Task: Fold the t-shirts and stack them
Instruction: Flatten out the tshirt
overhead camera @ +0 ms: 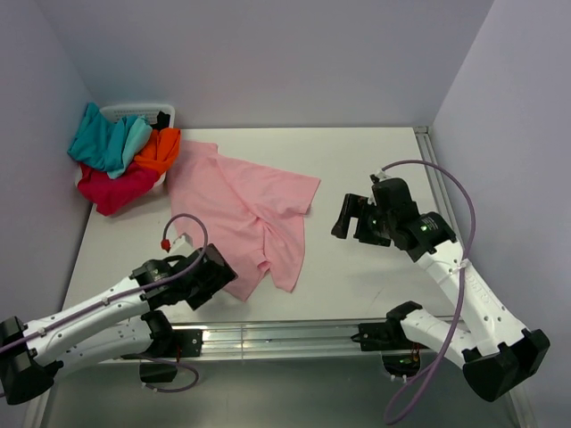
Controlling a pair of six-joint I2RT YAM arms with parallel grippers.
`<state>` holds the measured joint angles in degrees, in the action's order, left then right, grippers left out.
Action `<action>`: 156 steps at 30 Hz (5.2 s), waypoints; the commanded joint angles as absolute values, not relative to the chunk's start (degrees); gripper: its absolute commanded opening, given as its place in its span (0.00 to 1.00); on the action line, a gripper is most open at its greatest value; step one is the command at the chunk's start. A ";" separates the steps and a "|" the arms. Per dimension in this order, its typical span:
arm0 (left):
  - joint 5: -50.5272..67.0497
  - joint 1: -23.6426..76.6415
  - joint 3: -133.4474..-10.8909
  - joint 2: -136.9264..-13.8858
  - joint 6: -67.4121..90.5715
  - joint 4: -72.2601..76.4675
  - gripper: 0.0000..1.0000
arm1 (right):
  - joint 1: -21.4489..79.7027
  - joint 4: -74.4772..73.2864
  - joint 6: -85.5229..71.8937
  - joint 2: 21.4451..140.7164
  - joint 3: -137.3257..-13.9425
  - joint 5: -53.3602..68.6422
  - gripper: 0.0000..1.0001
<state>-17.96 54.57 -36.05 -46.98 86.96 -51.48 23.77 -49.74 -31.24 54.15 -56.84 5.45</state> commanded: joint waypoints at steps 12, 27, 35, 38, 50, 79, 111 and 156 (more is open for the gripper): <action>-21.36 60.47 -30.15 -63.71 95.98 -35.51 0.98 | 24.08 -50.80 -28.13 58.01 -57.92 3.43 0.94; -20.21 58.89 -30.93 -71.64 90.27 -29.97 0.05 | 24.43 -45.63 -32.25 55.99 -49.93 8.51 0.90; -20.04 55.64 -30.76 -69.08 87.72 -31.12 0.00 | 43.31 -32.62 -43.67 65.11 -44.74 13.09 0.90; -20.30 55.28 -31.38 -69.70 86.58 -31.73 0.00 | 46.05 -30.07 -43.77 70.74 -44.48 12.92 0.89; -20.57 54.93 -31.91 -66.45 83.85 -34.36 0.00 | 47.72 -19.95 -44.64 87.44 -44.64 14.15 0.84; -26.71 54.32 -67.03 -54.31 70.32 -60.89 0.00 | 38.94 -62.91 -38.06 49.58 -68.86 -7.46 0.00; 3.85 11.54 -149.05 -103.09 37.35 -47.30 0.00 | 11.43 -65.10 -26.45 96.13 -147.61 -7.92 0.00; 1.23 25.30 -32.24 -59.41 65.92 -30.59 0.00 | 5.45 -47.46 -43.42 63.02 -37.79 2.10 0.00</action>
<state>1.52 23.73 -30.15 -60.66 63.35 -29.32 5.41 -44.23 -40.01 64.25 -38.83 1.56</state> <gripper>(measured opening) 0.012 0.004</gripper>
